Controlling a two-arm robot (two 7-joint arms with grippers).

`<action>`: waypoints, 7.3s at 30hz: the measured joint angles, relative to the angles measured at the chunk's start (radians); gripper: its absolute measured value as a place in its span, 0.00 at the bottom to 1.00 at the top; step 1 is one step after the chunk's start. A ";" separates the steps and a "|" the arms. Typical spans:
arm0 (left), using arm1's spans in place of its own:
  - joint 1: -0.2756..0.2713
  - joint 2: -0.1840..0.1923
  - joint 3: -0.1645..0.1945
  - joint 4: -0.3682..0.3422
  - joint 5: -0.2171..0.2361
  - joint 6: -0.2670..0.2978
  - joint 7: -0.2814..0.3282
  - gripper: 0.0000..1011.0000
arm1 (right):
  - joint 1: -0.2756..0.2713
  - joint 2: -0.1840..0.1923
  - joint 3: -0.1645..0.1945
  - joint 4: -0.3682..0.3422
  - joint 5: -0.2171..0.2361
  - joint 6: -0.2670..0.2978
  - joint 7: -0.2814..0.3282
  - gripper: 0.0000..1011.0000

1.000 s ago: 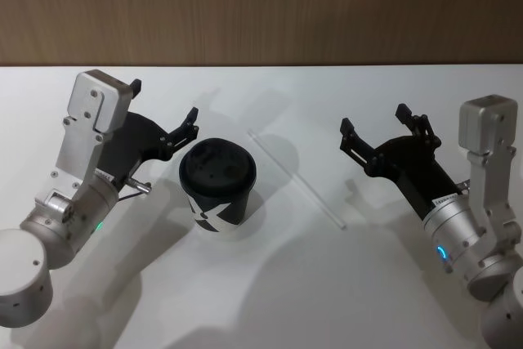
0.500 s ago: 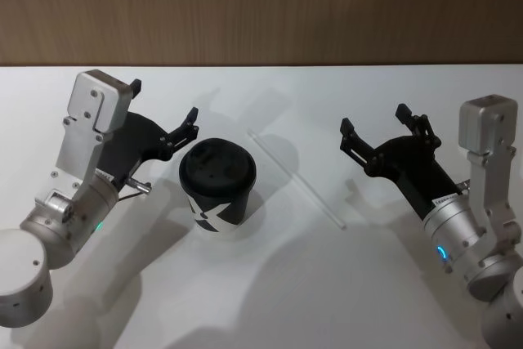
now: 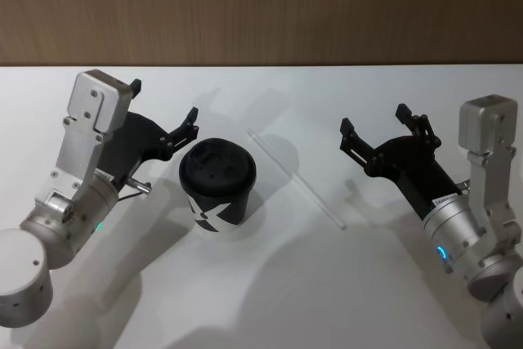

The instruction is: Pick up the straw with one hand, pass it to the other hand, and insert it into the cup.

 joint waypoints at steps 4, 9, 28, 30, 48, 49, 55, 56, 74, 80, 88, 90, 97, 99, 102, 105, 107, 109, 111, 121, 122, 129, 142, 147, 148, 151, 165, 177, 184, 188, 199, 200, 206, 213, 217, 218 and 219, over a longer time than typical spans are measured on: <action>0.000 0.000 0.000 0.000 0.000 0.000 0.000 0.99 | 0.000 0.000 0.000 0.000 0.000 0.000 0.000 0.99; 0.000 0.000 0.000 0.000 0.000 0.000 0.000 0.99 | 0.000 0.000 0.000 0.000 0.000 0.000 0.000 0.99; 0.000 0.000 0.000 0.000 0.000 0.000 0.000 0.99 | 0.005 0.011 0.013 -0.004 0.009 0.010 0.016 0.99; 0.000 0.000 0.000 0.000 0.000 0.000 0.000 0.99 | 0.009 0.021 0.023 -0.006 0.018 0.019 0.030 0.99; 0.000 0.000 0.000 0.000 0.000 0.000 0.000 0.99 | 0.014 0.116 0.086 -0.036 0.083 0.132 0.144 0.99; 0.000 0.000 0.000 0.000 0.000 0.000 0.000 0.99 | 0.011 0.121 0.089 -0.041 0.086 0.146 0.148 0.99; 0.000 0.000 0.000 0.000 0.000 0.000 0.000 0.99 | -0.008 0.132 0.100 -0.069 0.092 0.207 0.147 0.99; 0.000 0.000 0.000 0.000 0.000 0.000 0.000 0.99 | -0.011 0.132 0.100 -0.072 0.093 0.212 0.146 0.99; 0.000 0.000 0.000 0.000 0.000 0.000 0.000 0.99 | -0.073 0.122 0.079 -0.157 0.063 0.333 0.095 0.99; 0.000 0.000 0.000 0.000 0.000 0.000 0.000 0.99 | -0.089 0.125 0.060 -0.182 0.043 0.355 0.093 0.99; 0.000 0.000 0.000 0.000 0.000 0.000 0.000 0.99 | -0.108 0.133 0.035 -0.210 0.022 0.383 0.099 0.99; 0.000 0.000 0.000 0.000 0.000 0.000 0.000 0.99 | -0.111 0.135 0.031 -0.213 0.019 0.388 0.102 0.99; 0.000 0.000 0.000 0.000 0.000 0.000 0.000 0.99 | -0.122 0.141 0.016 -0.225 0.007 0.406 0.113 0.99; 0.000 0.000 0.000 0.000 0.000 0.000 0.000 0.99 | -0.125 0.142 0.011 -0.226 0.004 0.411 0.117 0.99; 0.000 0.000 0.000 0.000 0.000 0.000 0.000 0.99 | -0.128 0.142 0.005 -0.227 -0.001 0.418 0.122 0.99; 0.000 0.000 0.000 0.000 0.000 0.000 0.000 0.99 | -0.130 0.143 -0.001 -0.226 -0.006 0.422 0.126 0.99; 0.000 0.000 0.000 0.000 0.000 0.000 0.000 0.99 | -0.130 0.143 -0.005 -0.223 -0.010 0.424 0.129 0.99; 0.000 0.000 0.000 0.000 0.000 0.000 0.000 0.99 | -0.130 0.143 -0.008 -0.220 -0.013 0.425 0.132 0.99; 0.000 0.000 0.000 0.000 0.000 0.000 0.000 0.99 | -0.128 0.142 -0.012 -0.214 -0.018 0.425 0.134 0.99; 0.000 0.000 0.000 0.000 0.000 0.000 0.000 0.99 | -0.110 0.132 -0.032 -0.180 -0.038 0.424 0.146 0.99; 0.000 0.000 0.000 0.000 0.000 0.000 0.000 0.99 | -0.108 0.132 -0.033 -0.176 -0.040 0.424 0.147 0.99; 0.000 0.000 0.000 0.000 0.000 0.000 0.000 0.99 | -0.094 0.123 -0.042 -0.151 -0.053 0.419 0.150 0.99; 0.000 0.000 0.000 0.000 0.000 0.000 0.000 0.99 | -0.067 0.102 -0.047 -0.108 -0.076 0.404 0.151 0.99; 0.000 0.000 0.000 0.000 0.000 0.000 0.000 0.99 | -0.062 0.098 -0.045 -0.096 -0.082 0.401 0.151 0.99; 0.000 0.000 0.000 0.000 0.000 0.000 0.000 0.99 | -0.061 0.097 -0.045 -0.092 -0.083 0.400 0.152 0.99; 0.000 0.000 0.000 0.000 0.000 0.000 0.000 0.99 | -0.059 0.095 -0.044 -0.087 -0.084 0.400 0.154 0.99; 0.000 0.000 0.000 0.000 0.000 0.000 0.000 0.99 | -0.047 0.086 -0.036 -0.059 -0.093 0.399 0.166 0.99; 0.000 0.000 0.000 0.000 0.000 0.000 0.000 0.99 | -0.043 0.082 -0.031 -0.050 -0.098 0.402 0.181 0.81; 0.000 0.000 0.000 0.000 0.000 0.000 0.000 0.99 | -0.046 0.082 -0.027 -0.051 -0.101 0.407 0.190 0.74; 0.000 0.000 0.000 0.000 0.000 0.000 0.000 0.99 | -0.048 0.083 -0.026 -0.054 -0.103 0.411 0.196 0.67; 0.000 0.000 0.000 0.000 0.000 0.000 0.000 0.99 | -0.058 0.082 -0.021 -0.063 -0.109 0.417 0.205 0.56; 0.000 0.000 0.000 0.000 0.000 0.000 0.000 0.99 | -0.059 0.081 -0.019 -0.064 -0.110 0.418 0.206 0.55; 0.000 0.000 0.000 0.000 0.000 0.000 0.000 0.99 | -0.064 0.079 -0.015 -0.067 -0.114 0.418 0.210 0.51; 0.000 0.000 0.000 0.000 0.000 0.000 0.000 0.99 | -0.067 0.076 -0.011 -0.070 -0.116 0.417 0.214 0.46; 0.000 0.000 0.000 0.000 0.000 0.000 0.000 0.99 | -0.070 0.073 -0.010 -0.072 -0.119 0.415 0.218 0.43; 0.000 0.000 0.000 0.000 0.000 0.000 0.000 0.99 | -0.070 0.073 -0.009 -0.073 -0.120 0.415 0.219 0.42; 0.000 0.000 0.000 0.000 0.000 0.000 0.000 0.99 | -0.071 0.072 -0.009 -0.073 -0.120 0.415 0.220 0.41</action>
